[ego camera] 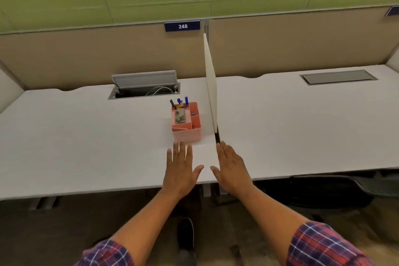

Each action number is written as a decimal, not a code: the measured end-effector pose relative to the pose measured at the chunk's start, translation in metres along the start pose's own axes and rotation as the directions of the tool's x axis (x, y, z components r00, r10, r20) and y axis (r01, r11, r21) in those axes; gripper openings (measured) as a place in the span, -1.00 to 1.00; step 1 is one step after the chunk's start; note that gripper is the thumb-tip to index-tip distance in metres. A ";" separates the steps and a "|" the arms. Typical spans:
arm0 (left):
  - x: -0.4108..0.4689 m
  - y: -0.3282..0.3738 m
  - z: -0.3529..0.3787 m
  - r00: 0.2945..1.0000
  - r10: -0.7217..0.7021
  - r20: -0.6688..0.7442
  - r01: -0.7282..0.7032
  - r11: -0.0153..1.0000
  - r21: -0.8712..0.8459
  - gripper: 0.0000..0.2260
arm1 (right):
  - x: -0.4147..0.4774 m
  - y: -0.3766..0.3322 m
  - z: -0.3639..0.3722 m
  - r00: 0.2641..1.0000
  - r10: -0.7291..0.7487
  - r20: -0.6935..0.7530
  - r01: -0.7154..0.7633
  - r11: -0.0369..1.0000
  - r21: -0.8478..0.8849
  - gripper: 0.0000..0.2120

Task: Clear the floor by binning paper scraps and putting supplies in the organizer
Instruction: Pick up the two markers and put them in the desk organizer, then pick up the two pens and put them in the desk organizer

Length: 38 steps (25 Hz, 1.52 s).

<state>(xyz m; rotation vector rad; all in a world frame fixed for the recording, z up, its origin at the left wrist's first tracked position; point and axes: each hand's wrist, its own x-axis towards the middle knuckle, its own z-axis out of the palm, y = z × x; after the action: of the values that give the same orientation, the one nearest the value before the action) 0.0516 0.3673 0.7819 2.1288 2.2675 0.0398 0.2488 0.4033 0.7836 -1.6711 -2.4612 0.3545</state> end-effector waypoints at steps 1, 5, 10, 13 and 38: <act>-0.026 0.014 0.004 1.000 -0.003 0.011 0.003 1.000 0.005 -0.19 | -0.028 0.006 0.001 1.000 -0.019 -0.010 0.019 1.000 0.009 -0.24; -0.136 0.069 0.016 0.999 0.028 0.042 -0.030 0.999 0.037 -0.20 | -0.151 0.033 0.012 1.000 -0.028 -0.007 0.028 0.999 0.024 -0.23; -0.218 0.112 0.016 0.995 0.036 0.094 -0.042 0.997 0.065 -0.22 | -0.256 0.057 0.025 0.999 0.031 0.040 -0.033 0.998 0.053 -0.23; -0.260 0.121 0.023 0.985 0.056 0.162 -0.072 0.993 0.094 -0.23 | -0.297 0.057 0.033 0.996 0.068 0.061 -0.071 0.996 0.049 -0.23; -0.330 -0.010 0.474 0.733 -0.217 0.644 0.530 0.776 -0.342 -0.72 | -0.362 0.051 0.502 0.550 0.564 0.616 -0.808 0.547 0.220 -0.76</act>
<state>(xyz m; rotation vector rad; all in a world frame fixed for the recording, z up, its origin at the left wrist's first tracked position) 0.0810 0.0363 0.3094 1.1533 1.9762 -0.0150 0.3030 0.0286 0.2908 -2.4509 -1.4745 1.5217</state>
